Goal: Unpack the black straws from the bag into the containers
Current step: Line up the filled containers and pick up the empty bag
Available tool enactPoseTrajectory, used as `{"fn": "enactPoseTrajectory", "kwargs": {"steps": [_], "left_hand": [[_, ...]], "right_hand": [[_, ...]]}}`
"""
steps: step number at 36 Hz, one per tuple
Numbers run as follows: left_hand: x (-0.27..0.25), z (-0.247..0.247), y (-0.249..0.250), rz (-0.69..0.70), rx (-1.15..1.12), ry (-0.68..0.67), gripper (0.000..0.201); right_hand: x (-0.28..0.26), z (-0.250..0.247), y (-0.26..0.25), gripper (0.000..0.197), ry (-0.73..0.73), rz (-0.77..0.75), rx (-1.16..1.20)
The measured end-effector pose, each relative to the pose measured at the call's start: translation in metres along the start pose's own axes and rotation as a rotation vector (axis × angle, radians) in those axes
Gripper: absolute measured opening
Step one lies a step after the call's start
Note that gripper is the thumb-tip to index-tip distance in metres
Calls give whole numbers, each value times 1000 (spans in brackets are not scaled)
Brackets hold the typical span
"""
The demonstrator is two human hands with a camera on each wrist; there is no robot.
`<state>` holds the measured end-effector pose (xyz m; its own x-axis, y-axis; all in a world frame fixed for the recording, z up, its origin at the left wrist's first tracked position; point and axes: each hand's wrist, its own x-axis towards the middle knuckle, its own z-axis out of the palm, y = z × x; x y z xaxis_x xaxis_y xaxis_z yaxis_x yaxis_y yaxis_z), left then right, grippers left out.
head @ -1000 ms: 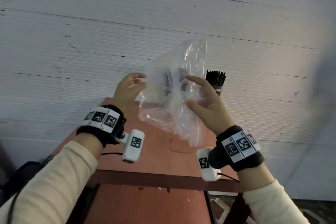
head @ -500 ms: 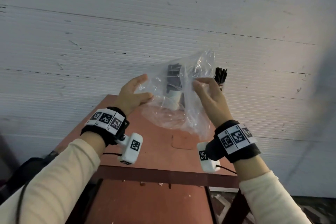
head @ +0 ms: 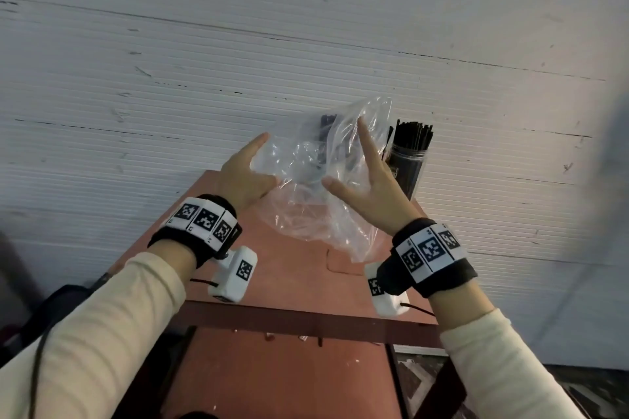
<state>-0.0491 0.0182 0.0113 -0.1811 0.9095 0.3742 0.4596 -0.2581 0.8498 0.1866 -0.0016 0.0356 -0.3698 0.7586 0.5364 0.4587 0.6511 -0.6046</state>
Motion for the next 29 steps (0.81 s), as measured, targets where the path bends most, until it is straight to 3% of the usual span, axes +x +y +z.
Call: {"fn": "enactPoseTrajectory", "kwargs": {"steps": [2,6,13,16,20,22,25,27,29], "left_hand": [[-1,-1,0,-20,-18,-10,85],[-4,-1,1,-16,-41,-1,87],[-19,8,25,247,128,-49,80],[-21,24,34,397,139,-83,82],[-23,36,45,516,208,-133,83],[-27,39,49,550,233,-187,87],[-31,38,52,545,195,-281,81],[-32,33,54,548,135,-274,72],[-31,26,55,599,122,-177,60]], "right_hand": [[0,4,4,97,-29,-16,-64],[0,12,11,84,-78,7,-237],[14,18,16,70,37,197,-272],[20,25,6,54,55,166,-190],[24,29,-7,63,60,150,-46],[23,29,-6,62,76,136,-28],[23,26,3,46,83,130,-8],[23,21,10,43,80,148,1],[21,15,15,47,61,148,35]]}}
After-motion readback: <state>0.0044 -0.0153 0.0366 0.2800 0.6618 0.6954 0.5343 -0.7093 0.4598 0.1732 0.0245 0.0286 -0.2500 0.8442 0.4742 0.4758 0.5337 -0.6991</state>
